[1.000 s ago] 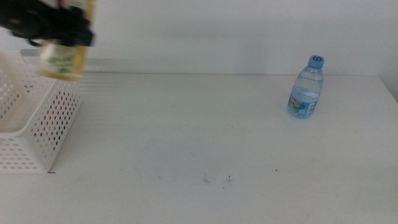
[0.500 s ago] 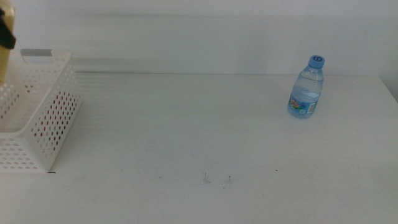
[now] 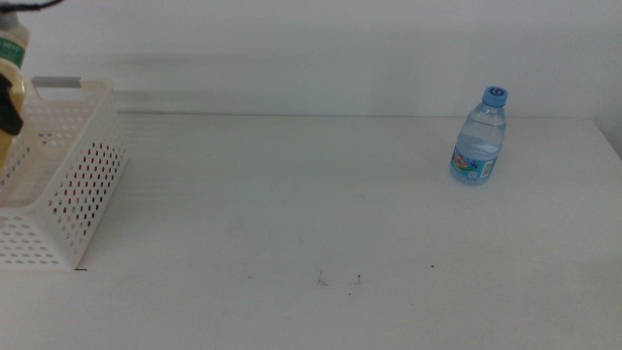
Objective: Use arms to grab the bottles and put them into the dustbin to the left of the table.
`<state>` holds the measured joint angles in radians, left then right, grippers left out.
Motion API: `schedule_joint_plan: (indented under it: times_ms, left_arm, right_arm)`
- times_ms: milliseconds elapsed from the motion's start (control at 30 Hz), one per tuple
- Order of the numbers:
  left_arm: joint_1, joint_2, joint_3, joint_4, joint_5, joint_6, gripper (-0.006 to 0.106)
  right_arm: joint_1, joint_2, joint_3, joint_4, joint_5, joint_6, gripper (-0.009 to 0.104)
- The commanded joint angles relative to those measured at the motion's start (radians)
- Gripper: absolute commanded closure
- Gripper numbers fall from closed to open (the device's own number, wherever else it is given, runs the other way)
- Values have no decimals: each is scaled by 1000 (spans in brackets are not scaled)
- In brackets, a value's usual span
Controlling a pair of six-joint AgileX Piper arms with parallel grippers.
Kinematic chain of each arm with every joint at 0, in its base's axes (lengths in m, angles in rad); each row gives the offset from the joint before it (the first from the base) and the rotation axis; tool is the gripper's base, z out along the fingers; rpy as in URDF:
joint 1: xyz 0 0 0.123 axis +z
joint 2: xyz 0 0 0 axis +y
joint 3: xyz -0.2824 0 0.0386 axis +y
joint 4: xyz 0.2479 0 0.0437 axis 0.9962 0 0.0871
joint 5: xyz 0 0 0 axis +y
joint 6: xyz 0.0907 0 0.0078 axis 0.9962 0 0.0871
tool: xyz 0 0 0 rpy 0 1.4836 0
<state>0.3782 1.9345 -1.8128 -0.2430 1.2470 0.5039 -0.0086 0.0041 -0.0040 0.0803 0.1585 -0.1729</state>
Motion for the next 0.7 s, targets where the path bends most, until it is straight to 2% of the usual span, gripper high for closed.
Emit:
schedule_joint_plan:
  times_ms: [0, 433, 567, 667]
  left_arm:
    - [0, 4, -1, -6, -26, 8, 102]
    - [0, 73, 28, 74, -26, -3, 102]
    - [0, 93, 28, 73, -26, 7, 102]
    - [0, 109, 28, 60, -26, 15, 98]
  right_arm:
    - [-4, -4, 4, 0, -9, -3, 15]
    - [-4, -4, 4, 0, -9, -3, 15]
    - [-4, -4, 4, 0, -9, -3, 15]
    - [-4, -4, 4, 0, -9, -3, 15]
